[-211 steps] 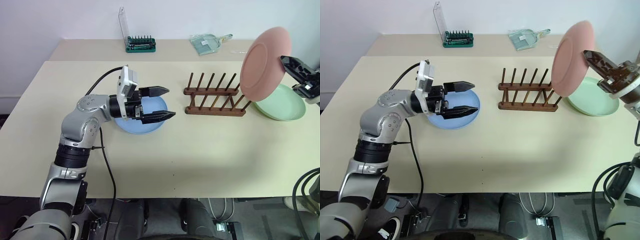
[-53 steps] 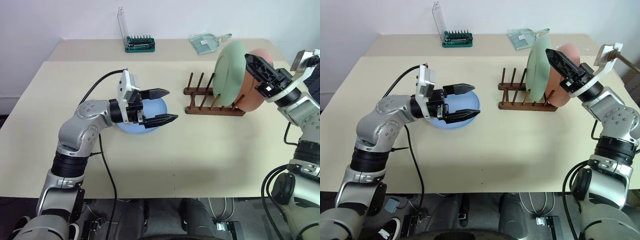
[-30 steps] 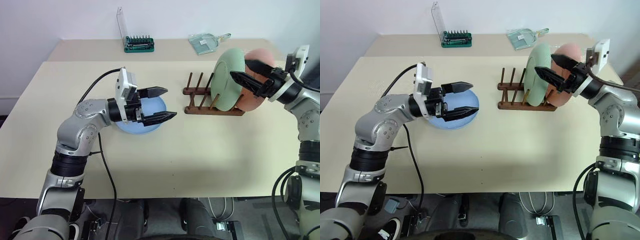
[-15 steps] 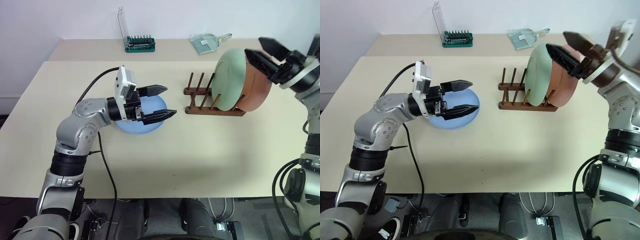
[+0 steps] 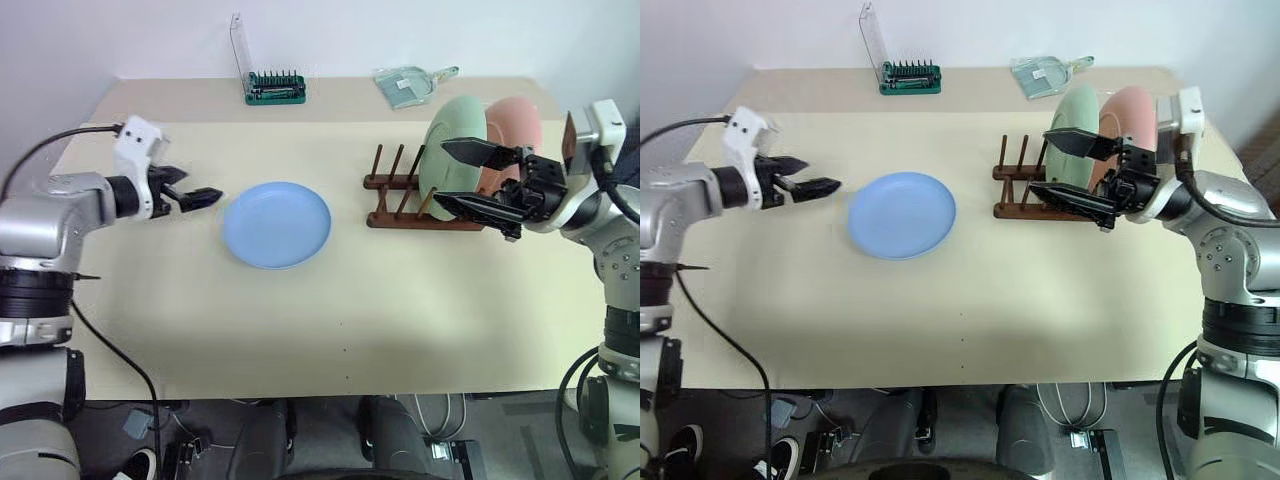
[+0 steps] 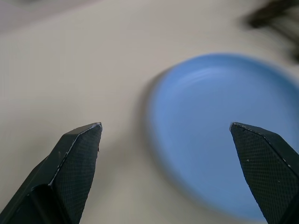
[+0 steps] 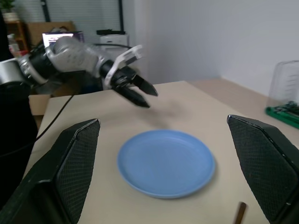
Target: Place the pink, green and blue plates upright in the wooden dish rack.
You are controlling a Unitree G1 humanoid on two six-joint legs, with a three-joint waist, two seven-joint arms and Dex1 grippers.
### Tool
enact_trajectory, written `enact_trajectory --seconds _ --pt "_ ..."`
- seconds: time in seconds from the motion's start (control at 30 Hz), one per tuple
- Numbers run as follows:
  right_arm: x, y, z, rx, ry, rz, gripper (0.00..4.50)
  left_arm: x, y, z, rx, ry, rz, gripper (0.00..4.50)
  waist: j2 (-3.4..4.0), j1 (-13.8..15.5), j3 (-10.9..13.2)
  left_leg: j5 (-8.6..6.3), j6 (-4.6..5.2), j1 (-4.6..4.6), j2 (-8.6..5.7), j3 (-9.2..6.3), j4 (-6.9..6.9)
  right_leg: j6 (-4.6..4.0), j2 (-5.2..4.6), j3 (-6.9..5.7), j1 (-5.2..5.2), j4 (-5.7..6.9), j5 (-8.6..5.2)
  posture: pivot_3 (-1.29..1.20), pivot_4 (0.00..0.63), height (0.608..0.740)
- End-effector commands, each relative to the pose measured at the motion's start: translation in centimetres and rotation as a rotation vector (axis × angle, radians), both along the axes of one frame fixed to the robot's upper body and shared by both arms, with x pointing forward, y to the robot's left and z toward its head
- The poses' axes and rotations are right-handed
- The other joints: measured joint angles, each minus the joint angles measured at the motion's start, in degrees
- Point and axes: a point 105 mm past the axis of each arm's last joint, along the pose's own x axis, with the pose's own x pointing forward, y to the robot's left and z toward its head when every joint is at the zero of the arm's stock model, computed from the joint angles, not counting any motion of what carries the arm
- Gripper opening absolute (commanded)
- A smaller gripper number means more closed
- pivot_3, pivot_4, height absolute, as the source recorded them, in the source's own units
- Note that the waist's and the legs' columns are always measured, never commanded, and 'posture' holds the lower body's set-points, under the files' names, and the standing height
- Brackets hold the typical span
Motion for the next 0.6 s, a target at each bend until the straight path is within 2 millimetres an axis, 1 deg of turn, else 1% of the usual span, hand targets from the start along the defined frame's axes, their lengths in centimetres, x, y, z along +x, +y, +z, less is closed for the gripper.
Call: enact_trajectory --seconds 0.03,0.1,0.17,0.23,0.3,0.37,0.47,0.57,0.6 --pt "-0.4 0.8 0.3 -0.006 -0.049 0.021 4.44 -0.4 2.4 -0.1 -0.047 0.128 0.175 4.5 -0.03 0.0 0.0 0.0 0.0 0.0 0.0 0.0 0.0 0.0 0.0 0.0 0.0 0.01 0.0 0.0 0.15 0.724" --pt "-0.2 1.0 0.2 0.0 -0.046 0.022 4.44 -0.6 2.1 -0.9 -0.077 0.181 0.159 4.5 -0.03 -0.2 0.0 0.0 0.0 0.0 -0.01 0.01 0.0 0.01 0.0 0.0 -0.01 0.02 0.0 0.0 0.15 0.724" --pt "0.0 1.1 0.1 -0.001 -0.044 0.02 4.44 -0.7 1.1 -1.6 -0.142 0.274 0.141 4.5 -0.04 -0.3 0.0 0.01 -0.01 0.0 0.0 0.01 0.0 0.01 0.0 0.0 -0.03 0.04 0.0 0.0 0.15 0.724" --pt "0.1 1.2 0.0 -0.002 -0.039 0.018 4.44 -0.6 0.1 -1.8 -0.188 0.35 0.142 4.5 -0.12 0.0 0.1 0.02 -0.04 0.0 0.0 0.01 0.0 0.01 0.01 0.0 -0.03 0.06 0.0 0.0 0.15 0.724" --pt "0.0 1.3 -0.1 -0.002 -0.038 0.015 4.44 -0.3 -0.5 -2.1 -0.183 0.374 0.129 4.5 -0.28 0.0 0.1 0.04 -0.07 0.0 -0.01 0.0 0.02 0.01 0.01 -0.01 -0.02 0.08 0.0 0.0 0.15 0.724" --pt "0.0 1.3 -0.1 0.0 -0.039 0.007 4.44 0.1 -0.6 -2.5 -0.159 0.39 0.141 4.5 -0.29 -0.3 0.1 0.04 -0.08 0.0 -0.01 0.01 0.01 0.01 0.0 -0.01 -0.02 0.06 0.0 0.0 0.15 0.724" --pt "-0.1 1.1 -0.2 0.002 -0.04 -0.011 4.44 1.1 -1.0 -3.3 -0.169 0.411 0.16 4.5 -0.29 -0.3 0.1 0.04 -0.08 0.0 0.0 0.0 -0.02 0.01 0.01 -0.01 -0.05 0.07 0.0 0.0 0.15 0.724" --pt "-0.2 0.9 -0.2 0.006 -0.036 -0.027 4.44 1.8 -2.2 -3.9 -0.193 0.429 0.14 4.5 -0.3 -0.2 0.1 0.06 -0.1 0.0 0.0 0.02 -0.02 0.01 0.01 -0.01 -0.05 0.08 0.0 0.0 0.15 0.724" --pt "-0.2 0.8 -0.2 0.007 -0.037 -0.032 4.44 2.0 -2.9 -4.2 -0.207 0.439 0.125 4.5 -0.3 -0.2 0.1 0.05 -0.1 -0.01 0.0 0.03 -0.02 0.01 0.0 -0.01 -0.05 0.07 0.0 0.0 0.15 0.724"
